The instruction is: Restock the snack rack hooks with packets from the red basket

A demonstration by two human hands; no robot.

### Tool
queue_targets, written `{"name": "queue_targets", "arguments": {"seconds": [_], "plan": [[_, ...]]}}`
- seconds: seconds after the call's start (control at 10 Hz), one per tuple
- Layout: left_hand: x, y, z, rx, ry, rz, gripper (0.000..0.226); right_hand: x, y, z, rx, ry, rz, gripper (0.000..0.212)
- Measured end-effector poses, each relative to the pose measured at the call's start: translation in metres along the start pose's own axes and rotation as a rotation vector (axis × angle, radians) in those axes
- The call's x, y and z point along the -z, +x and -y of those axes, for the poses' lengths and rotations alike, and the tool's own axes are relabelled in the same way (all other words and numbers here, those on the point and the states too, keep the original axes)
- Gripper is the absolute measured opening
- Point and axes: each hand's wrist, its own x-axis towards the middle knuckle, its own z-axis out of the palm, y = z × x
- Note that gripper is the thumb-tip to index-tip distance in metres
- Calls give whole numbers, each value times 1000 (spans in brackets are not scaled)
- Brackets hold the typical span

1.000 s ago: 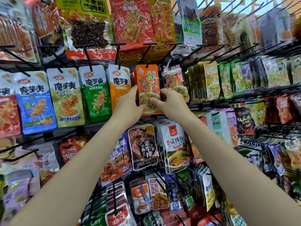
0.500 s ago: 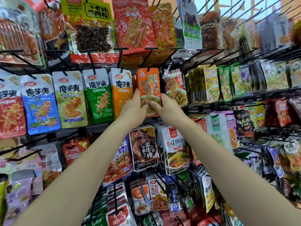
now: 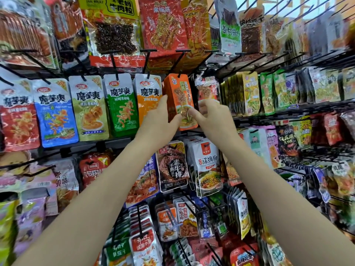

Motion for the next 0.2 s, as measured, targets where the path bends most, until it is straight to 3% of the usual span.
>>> {"name": "queue_targets", "arguments": {"seconds": [0.1, 0.2], "plan": [[18, -20, -14, -78, -2, -105, 61, 22, -10, 19, 51, 67, -42, 41], [52, -54, -21, -169, -187, -228, 48, 68, -27, 48, 136, 190, -129, 26]]}}
